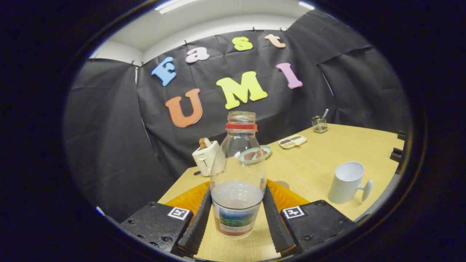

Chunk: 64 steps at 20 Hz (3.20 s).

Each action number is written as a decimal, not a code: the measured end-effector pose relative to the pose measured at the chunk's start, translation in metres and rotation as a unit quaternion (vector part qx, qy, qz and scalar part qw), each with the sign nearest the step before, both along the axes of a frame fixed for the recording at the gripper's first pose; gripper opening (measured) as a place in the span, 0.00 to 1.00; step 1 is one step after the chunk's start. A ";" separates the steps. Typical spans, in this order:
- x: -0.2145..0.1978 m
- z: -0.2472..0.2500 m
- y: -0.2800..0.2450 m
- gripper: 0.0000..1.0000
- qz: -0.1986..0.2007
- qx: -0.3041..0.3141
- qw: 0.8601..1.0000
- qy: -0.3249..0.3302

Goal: Take the bottle from table, then pour the juice into the cup, finally place the bottle on the coaster

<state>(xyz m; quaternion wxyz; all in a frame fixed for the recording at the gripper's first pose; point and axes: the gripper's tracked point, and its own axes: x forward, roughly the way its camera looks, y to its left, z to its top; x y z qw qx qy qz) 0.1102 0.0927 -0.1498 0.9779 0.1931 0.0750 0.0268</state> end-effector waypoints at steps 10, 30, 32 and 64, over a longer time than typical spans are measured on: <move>0.003 -0.001 -0.018 0.78 0.010 0.158 0.987 0.039; 0.018 -0.035 -0.094 0.77 -0.062 0.491 0.865 0.085; 0.019 -0.033 -0.096 0.77 -0.062 0.507 0.856 0.081; 0.026 -0.016 -0.114 0.77 -0.075 0.644 0.757 0.074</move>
